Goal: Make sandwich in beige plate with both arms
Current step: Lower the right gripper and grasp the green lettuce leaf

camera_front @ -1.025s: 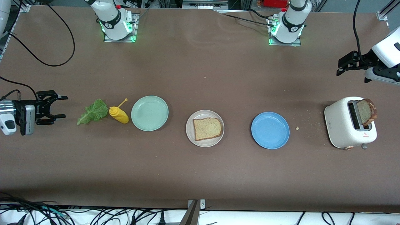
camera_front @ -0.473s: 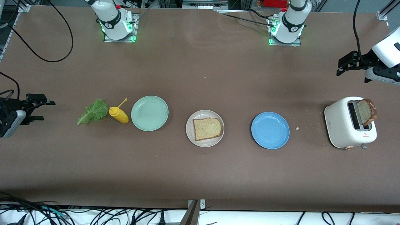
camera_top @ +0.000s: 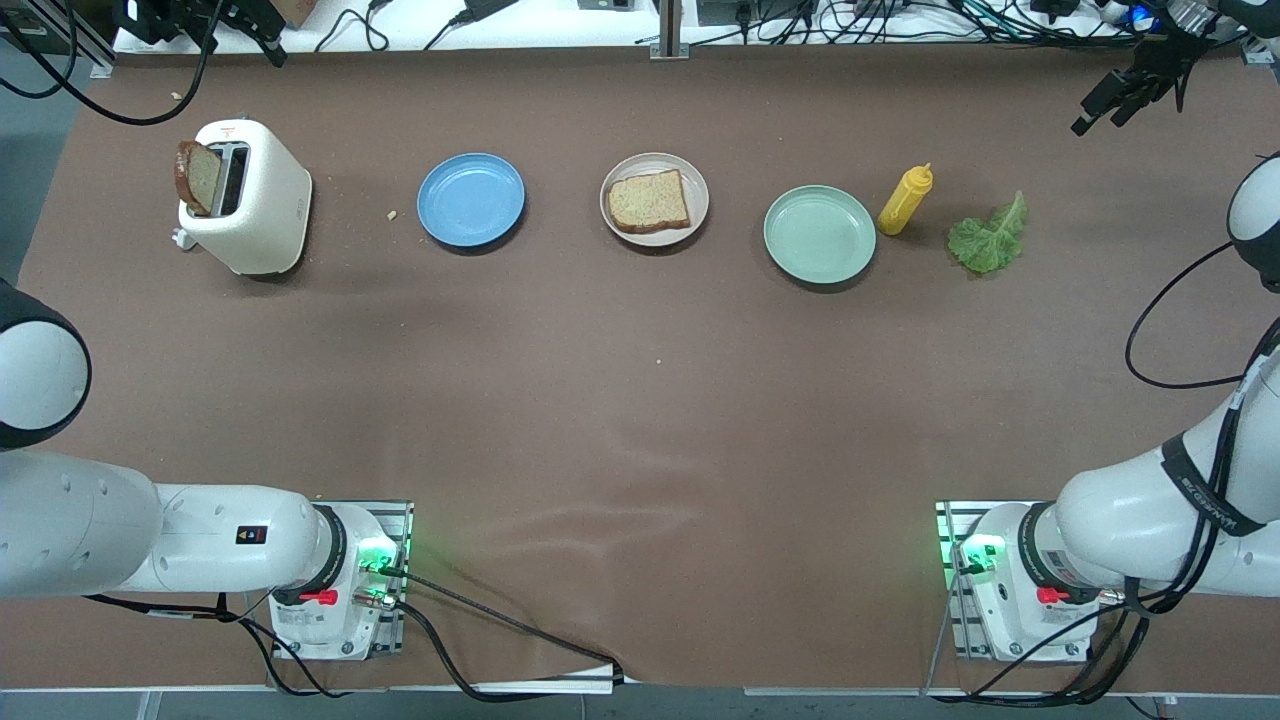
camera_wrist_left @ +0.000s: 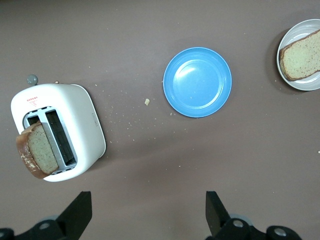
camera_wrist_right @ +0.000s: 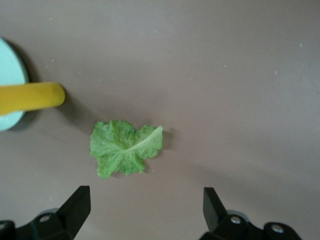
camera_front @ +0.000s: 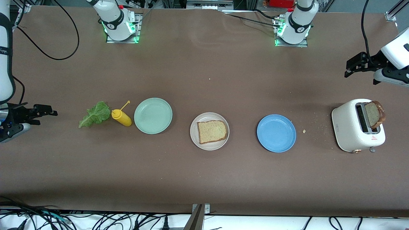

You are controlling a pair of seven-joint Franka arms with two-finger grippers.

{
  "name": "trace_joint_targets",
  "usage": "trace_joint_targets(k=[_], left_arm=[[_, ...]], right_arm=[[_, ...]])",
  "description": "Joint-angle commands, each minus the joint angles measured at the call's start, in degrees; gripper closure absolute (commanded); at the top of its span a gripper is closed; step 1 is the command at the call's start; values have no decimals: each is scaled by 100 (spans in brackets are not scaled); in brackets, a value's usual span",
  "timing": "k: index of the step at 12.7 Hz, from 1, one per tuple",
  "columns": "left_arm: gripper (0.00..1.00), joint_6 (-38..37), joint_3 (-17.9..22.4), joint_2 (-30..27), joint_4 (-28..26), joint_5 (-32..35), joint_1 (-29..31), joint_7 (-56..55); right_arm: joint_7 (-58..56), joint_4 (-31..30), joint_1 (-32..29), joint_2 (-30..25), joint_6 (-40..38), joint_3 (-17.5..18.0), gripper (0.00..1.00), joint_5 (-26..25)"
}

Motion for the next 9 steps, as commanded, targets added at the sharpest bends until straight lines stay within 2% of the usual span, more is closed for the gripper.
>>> trace_joint_targets(k=[1,3,5,9], left_arm=[[0,-50,-1,3,52,-34,36,28],[0,-50,-1,-5,52,-34,27,28],[0,-50,-1,-5,52,-34,27,28],[0,-50,-1,-5,52,-34,27,28]], right_arm=[[1433,-427,246,-282,268,52,0,-214],[2594,-970,395,-413,1004,52,0,-258],[3291,-1305,449,-458,1393,209,0,-276],[3777,-2008,475,-519,2052,377,0,-320]])
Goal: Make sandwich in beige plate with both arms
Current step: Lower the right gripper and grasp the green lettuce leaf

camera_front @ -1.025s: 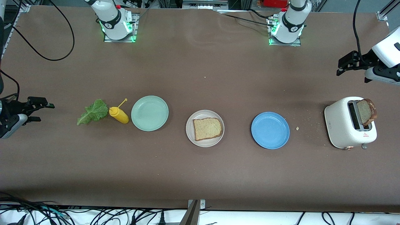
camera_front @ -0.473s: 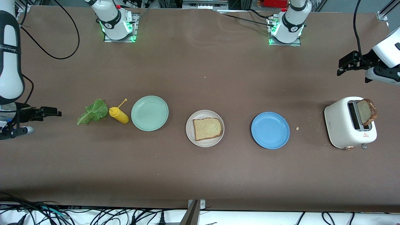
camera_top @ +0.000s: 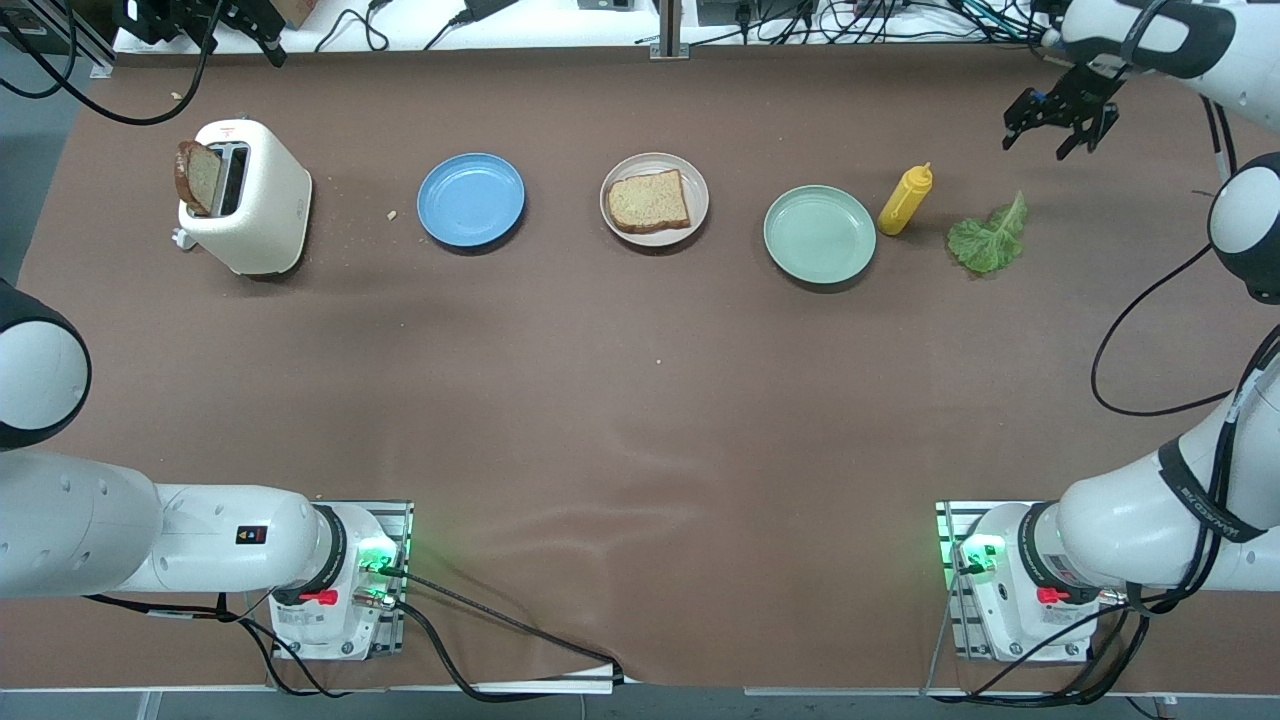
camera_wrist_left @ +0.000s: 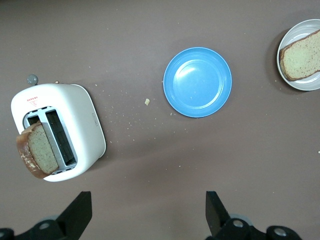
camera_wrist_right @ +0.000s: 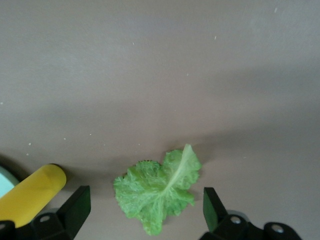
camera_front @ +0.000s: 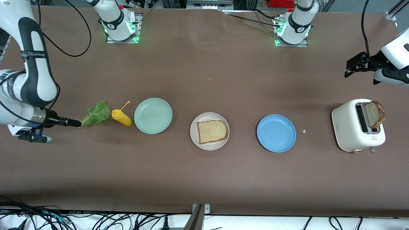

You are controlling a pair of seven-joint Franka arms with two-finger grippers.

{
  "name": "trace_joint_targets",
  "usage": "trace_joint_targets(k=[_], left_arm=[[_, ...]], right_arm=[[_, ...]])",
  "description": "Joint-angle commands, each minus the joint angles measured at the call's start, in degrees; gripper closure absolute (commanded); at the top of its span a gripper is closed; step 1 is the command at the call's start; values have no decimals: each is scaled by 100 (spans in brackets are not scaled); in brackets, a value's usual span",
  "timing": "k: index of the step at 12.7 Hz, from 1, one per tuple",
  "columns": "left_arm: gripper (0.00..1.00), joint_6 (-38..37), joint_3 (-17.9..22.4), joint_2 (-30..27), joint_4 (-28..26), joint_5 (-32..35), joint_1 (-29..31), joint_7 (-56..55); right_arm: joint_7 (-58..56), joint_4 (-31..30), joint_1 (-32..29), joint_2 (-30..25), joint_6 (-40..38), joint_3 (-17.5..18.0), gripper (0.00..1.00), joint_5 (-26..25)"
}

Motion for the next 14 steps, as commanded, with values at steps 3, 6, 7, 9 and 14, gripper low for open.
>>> trace_joint_targets(k=[3,6,7,9,14], left_arm=[[0,-41,-3,4,52,-34,27,28],[0,-67,-12,-5,52,-34,27,19],[0,-68,-12,-5,52,-34,27,28],[0,-68,-3,-5,52,-34,27,28],[0,-50,-12,3,61,-25,27,28]], right_arm=[[500,-1101,26,-409,777,153,0,-161],[984,-1592,35,-409,1251,224,0,-433],[1072,-1733,35,-383,1522,294,0,-495],[1187,-1822,35,-208,1762,303,0,-495],[1188,-1831,35,135,1911,303,8,-495]])
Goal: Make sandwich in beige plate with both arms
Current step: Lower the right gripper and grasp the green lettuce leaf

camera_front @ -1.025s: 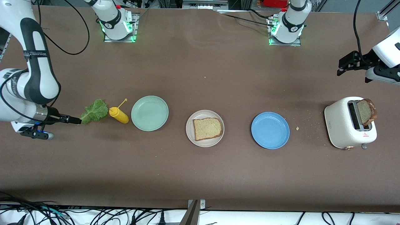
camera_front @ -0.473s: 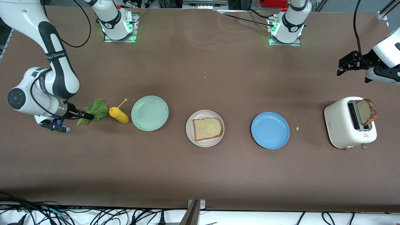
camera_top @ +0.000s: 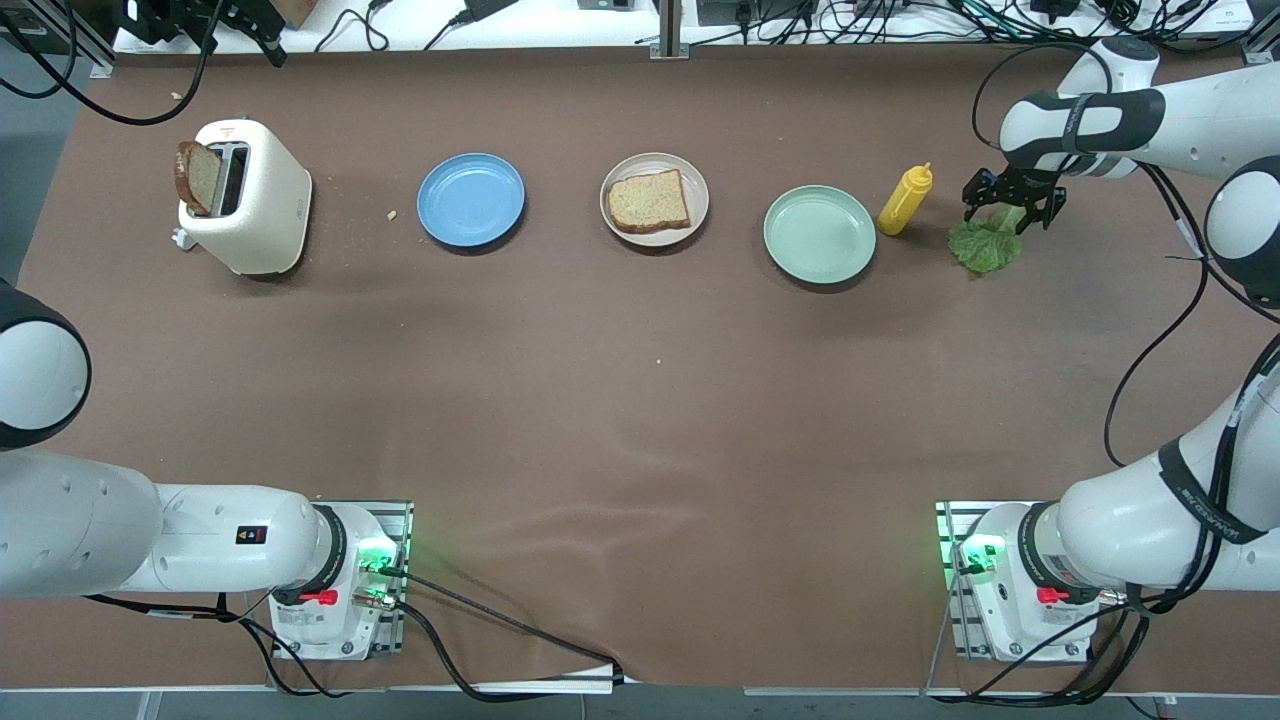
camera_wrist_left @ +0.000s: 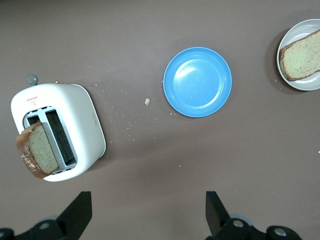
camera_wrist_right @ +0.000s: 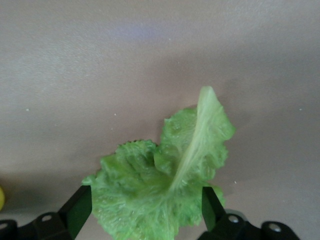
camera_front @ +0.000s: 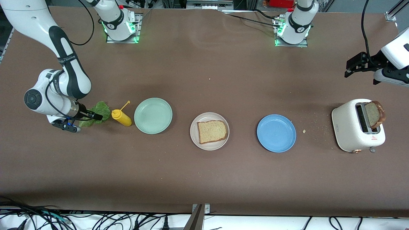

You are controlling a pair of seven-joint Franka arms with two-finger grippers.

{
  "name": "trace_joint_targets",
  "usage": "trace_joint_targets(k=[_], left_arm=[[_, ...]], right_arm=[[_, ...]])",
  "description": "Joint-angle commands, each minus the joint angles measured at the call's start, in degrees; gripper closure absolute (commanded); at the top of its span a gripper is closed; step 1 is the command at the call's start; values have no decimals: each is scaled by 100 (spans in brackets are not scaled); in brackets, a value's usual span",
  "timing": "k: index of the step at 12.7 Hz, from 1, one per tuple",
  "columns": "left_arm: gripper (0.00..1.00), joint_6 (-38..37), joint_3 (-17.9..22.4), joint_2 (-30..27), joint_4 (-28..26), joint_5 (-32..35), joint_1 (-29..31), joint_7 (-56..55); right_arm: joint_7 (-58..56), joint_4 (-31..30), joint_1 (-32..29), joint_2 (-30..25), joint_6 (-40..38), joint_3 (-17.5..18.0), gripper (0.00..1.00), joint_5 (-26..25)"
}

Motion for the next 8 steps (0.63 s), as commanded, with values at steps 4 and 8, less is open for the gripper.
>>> trace_joint_targets(k=[4,8], left_arm=[[0,-135,-11,-32,70,-34,27,19],[0,-223,-29,-49,70,-34,27,19]], right_arm=[[120,-128,-6,310,421,30,41,-126],[85,-58,-6,267,395,30,86,-117]])
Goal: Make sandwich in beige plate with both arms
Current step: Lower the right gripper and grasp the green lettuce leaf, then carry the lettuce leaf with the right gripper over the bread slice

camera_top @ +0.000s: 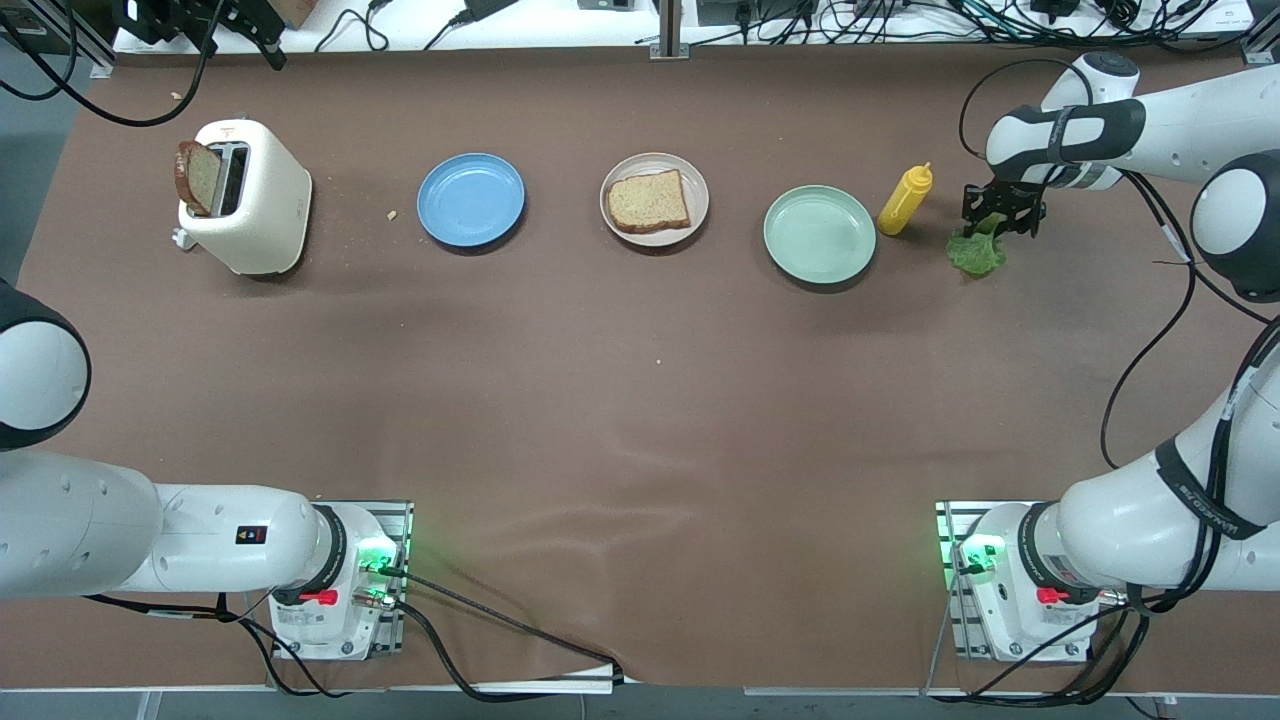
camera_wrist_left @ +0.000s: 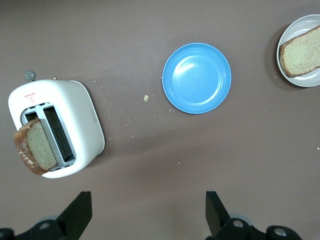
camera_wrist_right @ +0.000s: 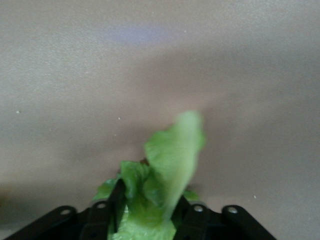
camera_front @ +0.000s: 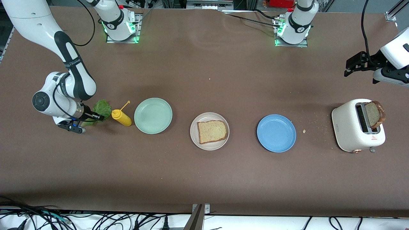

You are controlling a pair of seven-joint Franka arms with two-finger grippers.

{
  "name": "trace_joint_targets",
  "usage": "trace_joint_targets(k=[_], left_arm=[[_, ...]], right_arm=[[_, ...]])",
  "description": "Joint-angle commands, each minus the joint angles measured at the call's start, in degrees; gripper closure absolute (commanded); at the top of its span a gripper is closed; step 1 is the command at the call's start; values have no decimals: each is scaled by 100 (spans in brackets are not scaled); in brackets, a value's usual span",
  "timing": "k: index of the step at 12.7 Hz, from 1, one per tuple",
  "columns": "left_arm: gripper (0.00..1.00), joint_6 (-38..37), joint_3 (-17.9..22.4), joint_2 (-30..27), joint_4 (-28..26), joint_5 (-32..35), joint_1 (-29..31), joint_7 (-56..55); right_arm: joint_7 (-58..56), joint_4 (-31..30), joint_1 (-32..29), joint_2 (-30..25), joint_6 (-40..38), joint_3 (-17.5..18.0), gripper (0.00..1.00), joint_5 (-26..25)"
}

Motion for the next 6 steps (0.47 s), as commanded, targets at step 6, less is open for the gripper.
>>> trace_joint_targets(k=[6], left_arm=[[0,-45,10,51,96,-25,27,19]], right_arm=[[44,414,-20,-251,-732,-55,94,-372]])
